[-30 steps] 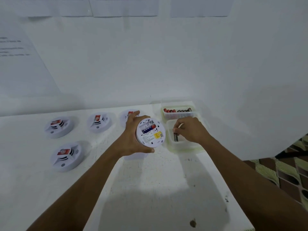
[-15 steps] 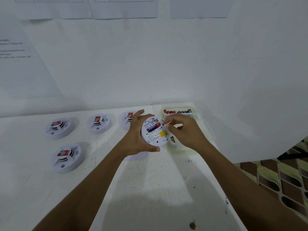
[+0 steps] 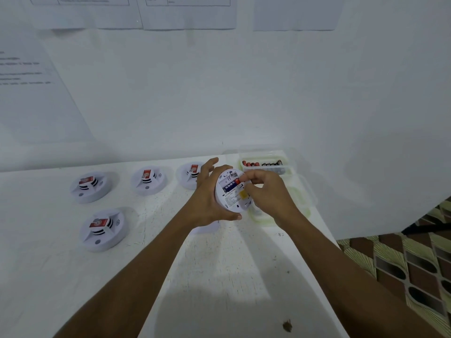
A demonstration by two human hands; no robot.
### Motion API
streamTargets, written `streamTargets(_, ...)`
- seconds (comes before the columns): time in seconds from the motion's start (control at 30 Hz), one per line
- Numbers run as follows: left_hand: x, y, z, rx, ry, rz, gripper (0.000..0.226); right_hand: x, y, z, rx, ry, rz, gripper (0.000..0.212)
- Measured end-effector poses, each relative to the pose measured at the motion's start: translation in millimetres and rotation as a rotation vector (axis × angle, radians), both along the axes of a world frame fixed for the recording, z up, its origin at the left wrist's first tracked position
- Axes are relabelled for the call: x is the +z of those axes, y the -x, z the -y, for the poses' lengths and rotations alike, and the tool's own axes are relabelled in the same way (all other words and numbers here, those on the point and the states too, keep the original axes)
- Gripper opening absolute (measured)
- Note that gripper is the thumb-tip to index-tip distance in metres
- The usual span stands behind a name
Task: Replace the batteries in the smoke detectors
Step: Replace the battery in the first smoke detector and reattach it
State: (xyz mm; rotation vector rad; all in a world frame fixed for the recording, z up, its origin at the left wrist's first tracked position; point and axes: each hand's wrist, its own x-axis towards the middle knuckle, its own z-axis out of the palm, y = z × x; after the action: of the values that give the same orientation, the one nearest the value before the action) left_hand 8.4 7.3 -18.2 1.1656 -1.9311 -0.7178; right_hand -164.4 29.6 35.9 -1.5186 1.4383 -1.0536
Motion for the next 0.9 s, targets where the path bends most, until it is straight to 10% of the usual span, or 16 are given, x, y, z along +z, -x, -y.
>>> streamTargets(0.9, 3, -11, 1, -0.006, 0.044, 0.007, 0.109, 4, 21, 7, -0.088, 0.156, 0.111, 0.006)
